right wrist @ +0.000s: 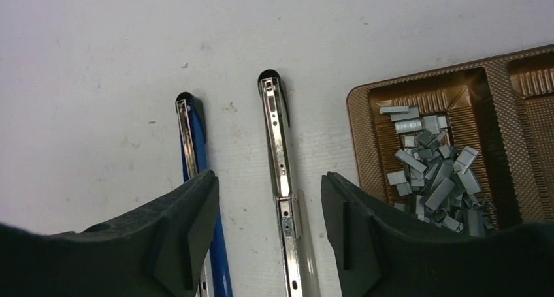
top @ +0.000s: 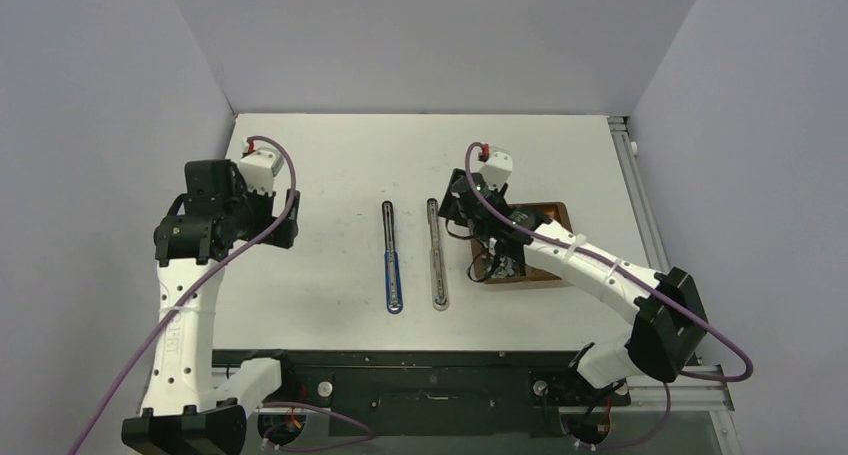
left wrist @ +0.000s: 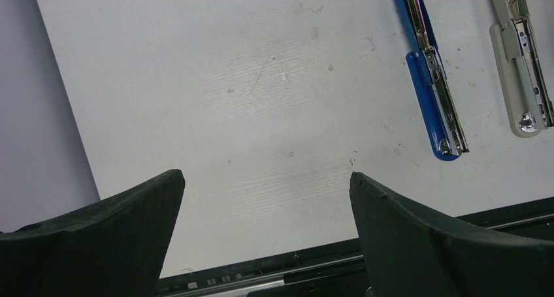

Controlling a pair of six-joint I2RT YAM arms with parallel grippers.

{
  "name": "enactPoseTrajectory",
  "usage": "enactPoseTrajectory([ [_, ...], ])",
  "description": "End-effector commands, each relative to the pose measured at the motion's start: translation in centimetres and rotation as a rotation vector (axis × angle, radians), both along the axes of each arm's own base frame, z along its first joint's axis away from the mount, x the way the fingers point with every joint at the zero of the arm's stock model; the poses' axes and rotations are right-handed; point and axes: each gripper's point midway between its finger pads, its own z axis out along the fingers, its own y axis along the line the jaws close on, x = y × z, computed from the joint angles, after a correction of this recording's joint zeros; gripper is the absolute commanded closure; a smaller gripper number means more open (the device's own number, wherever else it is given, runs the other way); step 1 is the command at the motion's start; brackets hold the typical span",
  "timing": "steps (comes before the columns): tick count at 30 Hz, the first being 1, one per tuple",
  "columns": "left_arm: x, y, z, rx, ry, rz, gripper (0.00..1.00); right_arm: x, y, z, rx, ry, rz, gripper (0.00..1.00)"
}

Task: Load the staples into the stapler

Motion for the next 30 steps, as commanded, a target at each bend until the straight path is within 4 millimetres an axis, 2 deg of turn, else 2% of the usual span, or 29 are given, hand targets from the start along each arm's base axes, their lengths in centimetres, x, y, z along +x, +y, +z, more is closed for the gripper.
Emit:
enactPoseTrajectory([
  [1, 1.3, 0.4, 3.1, 0.010, -0.096, 0.015, 0.04, 1.3, -2.1, 0.5, 0.048, 0.030, -0.052, 0.43],
  [8, 4.2, -0.6, 2.1, -0.022, -0.083, -0.057, 0.04, 2.6, -3.5, -1.2, 0.028, 0.105, -0.119, 0.45],
  [14, 6.0, -2.0, 1.7, -0.066, -0.101, -0.132, 0.04, 2.7, -5.2, -3.0, 0.029, 0.160, -0.194, 0.53],
  [21, 7.0, -3.1, -0.5, -0.131, -0.043, -0.167, 0.04, 1.6, -8.2, -6.6, 0.001, 0.246, -0.253, 0.57],
  [30, 7.1, -4.4, -0.7, -0.184, -0.031, -0.200, 0.04, -0.8, -10.3, -9.3, -0.022, 0.315, -0.280, 0.59],
])
